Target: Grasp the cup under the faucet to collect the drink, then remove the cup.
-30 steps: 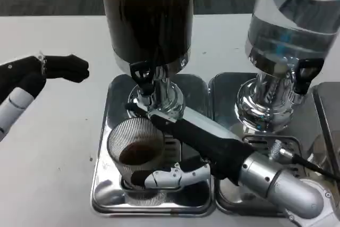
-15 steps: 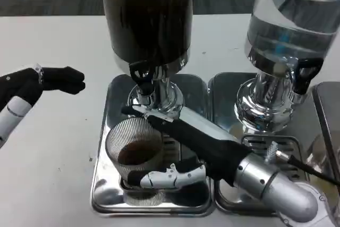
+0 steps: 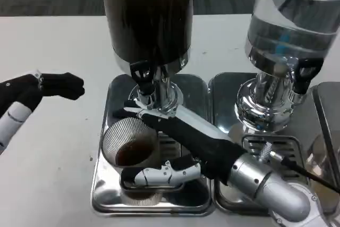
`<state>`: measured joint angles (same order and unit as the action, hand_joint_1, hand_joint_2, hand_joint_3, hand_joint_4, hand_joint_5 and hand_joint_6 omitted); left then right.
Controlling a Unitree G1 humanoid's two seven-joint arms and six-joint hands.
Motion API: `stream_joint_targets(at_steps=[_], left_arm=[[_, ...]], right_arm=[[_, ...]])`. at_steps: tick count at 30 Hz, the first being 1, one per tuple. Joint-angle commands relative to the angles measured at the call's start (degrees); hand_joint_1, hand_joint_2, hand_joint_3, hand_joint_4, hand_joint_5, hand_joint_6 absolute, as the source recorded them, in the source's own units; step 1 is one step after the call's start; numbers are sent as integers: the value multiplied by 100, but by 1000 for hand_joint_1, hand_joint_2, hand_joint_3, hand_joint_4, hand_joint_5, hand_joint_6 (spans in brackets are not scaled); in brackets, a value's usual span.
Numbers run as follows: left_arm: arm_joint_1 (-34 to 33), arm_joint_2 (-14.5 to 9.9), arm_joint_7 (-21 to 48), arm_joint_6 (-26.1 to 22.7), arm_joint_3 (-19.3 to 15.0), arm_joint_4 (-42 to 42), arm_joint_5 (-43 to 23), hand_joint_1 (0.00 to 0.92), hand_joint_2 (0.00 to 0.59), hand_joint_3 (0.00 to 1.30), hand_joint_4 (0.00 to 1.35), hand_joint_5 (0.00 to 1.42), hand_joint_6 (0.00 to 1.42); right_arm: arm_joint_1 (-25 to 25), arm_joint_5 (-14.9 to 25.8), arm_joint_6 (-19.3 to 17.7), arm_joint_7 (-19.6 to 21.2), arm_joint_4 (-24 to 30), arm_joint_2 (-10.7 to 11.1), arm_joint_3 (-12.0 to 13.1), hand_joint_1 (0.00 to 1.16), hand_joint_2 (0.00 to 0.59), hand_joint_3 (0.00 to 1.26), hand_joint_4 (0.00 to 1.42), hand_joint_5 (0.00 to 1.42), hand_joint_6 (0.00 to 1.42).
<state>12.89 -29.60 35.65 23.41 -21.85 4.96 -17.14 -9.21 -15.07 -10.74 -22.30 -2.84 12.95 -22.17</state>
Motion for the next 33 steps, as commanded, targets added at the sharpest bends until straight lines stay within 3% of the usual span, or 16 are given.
stream_joint_targets(at_steps=[1,25,33], left_arm=[[48,0,-50,66,-9,-2,74,0,218,469,426,386,232],[188,-106,-37,8,-92,91,42,0,218,469,426,386,232],[181,-159,-30,-13,-129,65,26,0,225,470,426,386,236]], right_arm=[[-61,104,-78,18,-195,-51,53,604,171,0,0,0,93],[-195,439,-211,69,-664,-241,334,610,182,0,0,0,124],[-344,555,-369,-220,-863,-182,276,613,184,0,0,0,128]])
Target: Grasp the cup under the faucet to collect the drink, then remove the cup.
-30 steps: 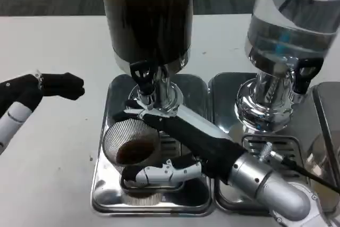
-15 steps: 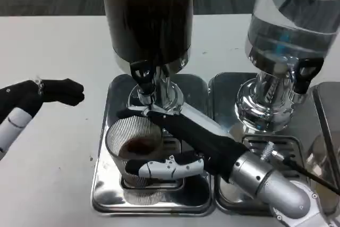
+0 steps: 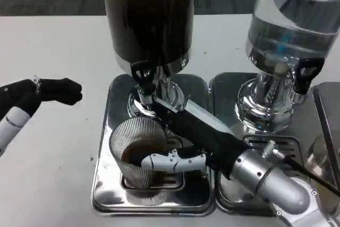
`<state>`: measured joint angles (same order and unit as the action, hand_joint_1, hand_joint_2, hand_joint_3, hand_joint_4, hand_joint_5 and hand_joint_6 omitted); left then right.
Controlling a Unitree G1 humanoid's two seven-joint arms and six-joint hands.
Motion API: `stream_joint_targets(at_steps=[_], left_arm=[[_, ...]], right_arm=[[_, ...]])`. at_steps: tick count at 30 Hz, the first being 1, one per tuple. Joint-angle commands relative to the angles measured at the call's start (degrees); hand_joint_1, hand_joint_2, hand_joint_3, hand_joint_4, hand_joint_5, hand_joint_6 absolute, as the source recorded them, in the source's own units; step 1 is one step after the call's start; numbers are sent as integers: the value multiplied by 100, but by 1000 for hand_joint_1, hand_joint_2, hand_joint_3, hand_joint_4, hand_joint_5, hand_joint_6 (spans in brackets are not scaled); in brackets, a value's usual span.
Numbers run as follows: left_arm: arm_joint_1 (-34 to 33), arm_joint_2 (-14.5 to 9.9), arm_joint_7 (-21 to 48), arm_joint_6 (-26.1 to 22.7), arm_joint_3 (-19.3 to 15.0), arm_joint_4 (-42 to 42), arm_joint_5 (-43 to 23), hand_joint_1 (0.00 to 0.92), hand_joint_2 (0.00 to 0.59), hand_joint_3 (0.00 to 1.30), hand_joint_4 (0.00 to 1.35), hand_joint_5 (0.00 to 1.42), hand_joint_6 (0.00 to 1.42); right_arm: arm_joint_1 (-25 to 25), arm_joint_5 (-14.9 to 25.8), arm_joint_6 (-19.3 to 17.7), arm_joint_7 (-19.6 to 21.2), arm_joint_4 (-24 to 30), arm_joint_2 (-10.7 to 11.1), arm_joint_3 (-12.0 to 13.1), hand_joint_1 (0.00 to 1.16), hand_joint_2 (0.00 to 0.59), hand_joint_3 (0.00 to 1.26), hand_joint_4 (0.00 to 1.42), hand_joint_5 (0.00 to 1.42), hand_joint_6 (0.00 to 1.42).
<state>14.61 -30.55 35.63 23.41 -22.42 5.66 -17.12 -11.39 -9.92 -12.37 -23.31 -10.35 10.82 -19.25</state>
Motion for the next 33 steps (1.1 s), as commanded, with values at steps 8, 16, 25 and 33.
stream_joint_targets(at_steps=[8,16,25,33], left_arm=[[-44,-89,-11,4,-60,-79,32,0,229,469,426,387,243],[-5,-84,-27,7,-72,-194,63,0,231,478,426,387,246],[-52,-63,-74,101,-68,-412,145,0,231,483,426,387,247],[-4,28,-215,316,-62,-795,313,0,228,470,403,387,248]], right_arm=[[-223,-137,-244,-85,-209,52,-99,611,182,0,0,0,123],[-336,-373,-401,-47,-377,82,-238,626,178,0,0,0,101],[-336,-493,-491,35,-442,74,-262,650,173,0,0,0,86],[-333,-693,-584,147,-428,120,-331,652,173,0,0,0,83]])
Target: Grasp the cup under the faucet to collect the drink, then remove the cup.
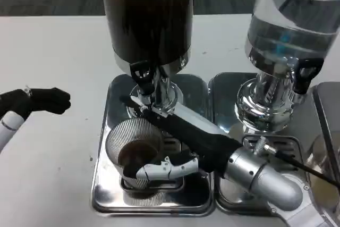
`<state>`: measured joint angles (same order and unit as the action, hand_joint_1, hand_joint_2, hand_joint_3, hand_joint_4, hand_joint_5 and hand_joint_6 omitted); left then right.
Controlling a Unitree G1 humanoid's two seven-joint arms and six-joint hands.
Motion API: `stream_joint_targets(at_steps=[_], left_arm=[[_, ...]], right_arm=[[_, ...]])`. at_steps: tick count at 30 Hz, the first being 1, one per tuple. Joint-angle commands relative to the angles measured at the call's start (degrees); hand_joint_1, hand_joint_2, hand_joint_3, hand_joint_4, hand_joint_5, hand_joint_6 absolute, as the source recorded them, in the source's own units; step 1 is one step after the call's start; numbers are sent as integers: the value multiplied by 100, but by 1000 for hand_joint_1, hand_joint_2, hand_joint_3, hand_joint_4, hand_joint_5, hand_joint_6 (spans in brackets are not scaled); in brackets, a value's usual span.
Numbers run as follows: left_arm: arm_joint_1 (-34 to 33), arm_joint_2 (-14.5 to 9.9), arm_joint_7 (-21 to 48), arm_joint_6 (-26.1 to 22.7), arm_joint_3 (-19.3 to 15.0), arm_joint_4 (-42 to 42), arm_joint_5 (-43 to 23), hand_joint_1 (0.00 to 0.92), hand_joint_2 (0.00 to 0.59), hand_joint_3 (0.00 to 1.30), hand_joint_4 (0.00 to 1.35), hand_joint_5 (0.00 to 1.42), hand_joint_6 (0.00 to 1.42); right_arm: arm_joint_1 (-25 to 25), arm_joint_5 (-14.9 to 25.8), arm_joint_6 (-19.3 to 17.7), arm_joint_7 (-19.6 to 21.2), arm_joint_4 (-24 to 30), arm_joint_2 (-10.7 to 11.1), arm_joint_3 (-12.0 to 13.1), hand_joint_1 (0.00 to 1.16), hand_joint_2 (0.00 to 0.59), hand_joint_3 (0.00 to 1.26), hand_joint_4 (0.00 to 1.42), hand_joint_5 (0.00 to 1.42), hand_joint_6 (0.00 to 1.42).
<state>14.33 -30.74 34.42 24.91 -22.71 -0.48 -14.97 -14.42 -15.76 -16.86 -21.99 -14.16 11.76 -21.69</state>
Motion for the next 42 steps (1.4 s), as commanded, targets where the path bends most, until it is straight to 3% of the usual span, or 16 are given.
stream_joint_targets(at_steps=[1,12,42], left_arm=[[26,44,-101,178,-27,-211,108,0,228,470,403,387,248],[35,37,-134,226,-13,-425,213,0,226,470,409,393,258],[-103,34,-179,406,95,-669,262,0,220,470,415,397,273]], right_arm=[[-13,-9,-124,-4,-90,-14,-47,652,173,0,0,0,83],[105,314,-77,121,-122,-152,222,602,188,0,0,0,82],[68,321,-109,140,-67,-144,384,566,191,0,0,0,99]])
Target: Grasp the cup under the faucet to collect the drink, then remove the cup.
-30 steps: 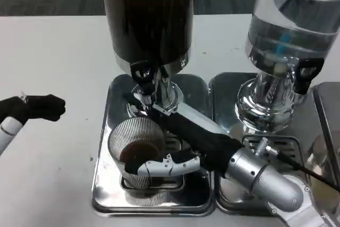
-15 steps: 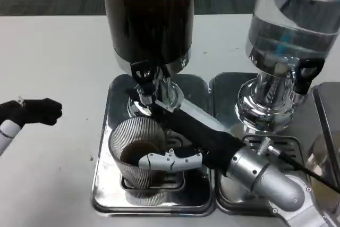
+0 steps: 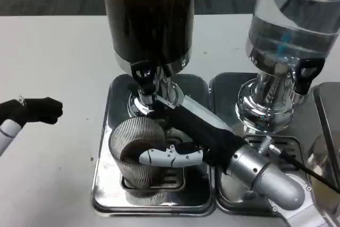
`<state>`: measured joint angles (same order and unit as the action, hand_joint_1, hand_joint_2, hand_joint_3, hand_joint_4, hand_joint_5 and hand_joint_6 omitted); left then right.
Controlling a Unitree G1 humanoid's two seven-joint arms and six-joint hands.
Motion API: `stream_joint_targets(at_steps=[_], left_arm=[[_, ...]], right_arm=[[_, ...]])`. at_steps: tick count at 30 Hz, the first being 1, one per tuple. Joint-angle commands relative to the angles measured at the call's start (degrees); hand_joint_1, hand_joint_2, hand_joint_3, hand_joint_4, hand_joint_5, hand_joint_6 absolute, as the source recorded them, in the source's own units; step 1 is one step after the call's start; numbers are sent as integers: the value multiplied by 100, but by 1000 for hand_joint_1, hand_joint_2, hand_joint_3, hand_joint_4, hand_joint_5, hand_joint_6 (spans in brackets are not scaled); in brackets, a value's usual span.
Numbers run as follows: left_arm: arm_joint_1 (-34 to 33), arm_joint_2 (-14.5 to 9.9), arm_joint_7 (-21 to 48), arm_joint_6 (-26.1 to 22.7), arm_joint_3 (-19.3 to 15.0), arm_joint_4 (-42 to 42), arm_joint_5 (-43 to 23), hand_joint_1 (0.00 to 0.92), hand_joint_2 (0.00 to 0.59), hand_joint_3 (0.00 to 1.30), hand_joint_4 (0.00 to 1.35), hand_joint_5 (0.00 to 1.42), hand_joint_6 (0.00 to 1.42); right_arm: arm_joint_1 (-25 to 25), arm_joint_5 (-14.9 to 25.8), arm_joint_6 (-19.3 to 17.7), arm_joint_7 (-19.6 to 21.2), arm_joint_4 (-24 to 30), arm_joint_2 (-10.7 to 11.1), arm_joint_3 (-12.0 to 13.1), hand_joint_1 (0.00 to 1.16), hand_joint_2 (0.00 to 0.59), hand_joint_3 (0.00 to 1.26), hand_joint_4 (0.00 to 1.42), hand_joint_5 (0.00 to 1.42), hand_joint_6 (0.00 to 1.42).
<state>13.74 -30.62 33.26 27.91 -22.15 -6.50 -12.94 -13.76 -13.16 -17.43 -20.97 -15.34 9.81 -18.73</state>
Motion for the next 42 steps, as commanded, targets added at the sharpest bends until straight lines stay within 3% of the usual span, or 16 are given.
stream_joint_targets(at_steps=[1,15,28,42], left_arm=[[-51,25,-74,108,52,-58,69,0,220,470,415,397,275],[0,115,-217,81,151,98,176,0,228,470,417,397,283],[6,82,-188,72,132,77,174,0,231,481,424,397,290],[60,135,-217,67,138,113,205,0,232,485,440,414,314]], right_arm=[[10,86,-52,25,53,59,107,566,191,0,0,0,99],[-51,344,-254,-320,-62,272,110,556,191,0,0,0,100],[-112,285,-197,-585,-67,277,-5,552,178,0,0,0,85],[-168,16,-139,-583,-96,337,-97,584,167,0,0,0,67]])
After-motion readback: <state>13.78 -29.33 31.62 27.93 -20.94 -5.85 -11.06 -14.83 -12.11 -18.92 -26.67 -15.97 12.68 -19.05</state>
